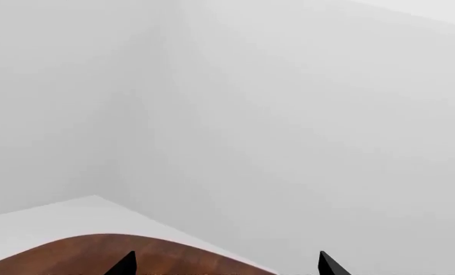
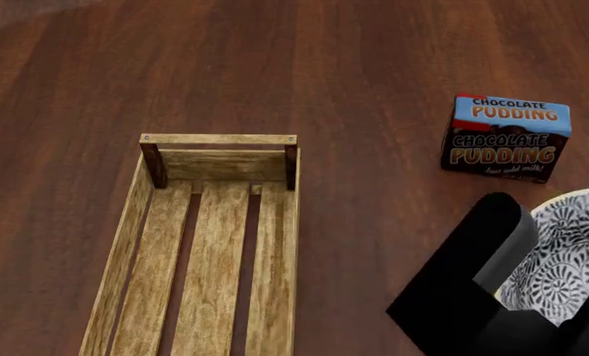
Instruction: Stack the left bowl on the right bowl and place them in the tray.
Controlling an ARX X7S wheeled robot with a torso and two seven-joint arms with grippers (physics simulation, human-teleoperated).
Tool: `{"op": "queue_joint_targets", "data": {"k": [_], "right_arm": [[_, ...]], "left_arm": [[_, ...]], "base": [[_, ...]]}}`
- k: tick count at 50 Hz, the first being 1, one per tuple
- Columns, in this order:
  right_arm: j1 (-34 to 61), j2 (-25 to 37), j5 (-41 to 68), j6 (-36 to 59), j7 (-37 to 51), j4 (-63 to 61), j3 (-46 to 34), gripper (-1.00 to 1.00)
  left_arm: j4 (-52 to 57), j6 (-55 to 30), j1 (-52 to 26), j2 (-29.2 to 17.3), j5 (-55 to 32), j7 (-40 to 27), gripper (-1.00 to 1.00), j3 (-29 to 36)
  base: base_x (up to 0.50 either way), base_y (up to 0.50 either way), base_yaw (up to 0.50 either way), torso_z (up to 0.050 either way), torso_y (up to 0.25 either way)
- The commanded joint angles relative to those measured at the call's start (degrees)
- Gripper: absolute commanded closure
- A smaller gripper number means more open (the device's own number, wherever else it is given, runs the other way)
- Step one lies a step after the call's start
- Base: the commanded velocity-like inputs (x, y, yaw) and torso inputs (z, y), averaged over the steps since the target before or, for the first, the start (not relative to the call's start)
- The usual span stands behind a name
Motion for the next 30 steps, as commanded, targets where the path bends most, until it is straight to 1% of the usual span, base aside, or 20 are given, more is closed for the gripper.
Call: {"op": "queue_joint_targets", "data": {"k": [1,5,13,24,30], "right_arm": [[4.8,7.1,-0.2,-0.2,2.5,-1.8,-6.6,1.0],[4.8,8.0,-1.4,0.3,1.4,-1.2,-7.4,1.0],[0.0,9.0,-6.6,-0.5,-1.8,-0.1,-7.7,1.0],[-11.7,5.7,-19.4,-2.9,-11.9,4.7,-4.4,1.0],[-16.6,4.5,-25.3,-3.8,-16.4,7.1,-3.6,1.0]], "left_arm": [[-0.4,-0.9,-1.5,-0.2,0.1,-0.4,-1.0,1.5],[-0.3,-0.8,-1.3,-0.2,0.2,-0.5,-1.0,1.3],[-0.4,-0.2,-0.5,-0.2,0.2,-0.3,-1.0,0.8],[-0.2,-0.2,-0.6,-0.4,0.3,-0.4,-1.0,1.0],[-0.4,0.0,-0.3,-0.3,0.3,-0.4,-1.0,0.7]], "base": [[0.0,0.0,0.0,0.0,0.0],[0.0,0.0,0.0,0.0,0.0],[0.0,0.0,0.0,0.0,0.0],[0.0,0.0,0.0,0.0,0.0],[0.0,0.0,0.0,0.0,0.0]]}}
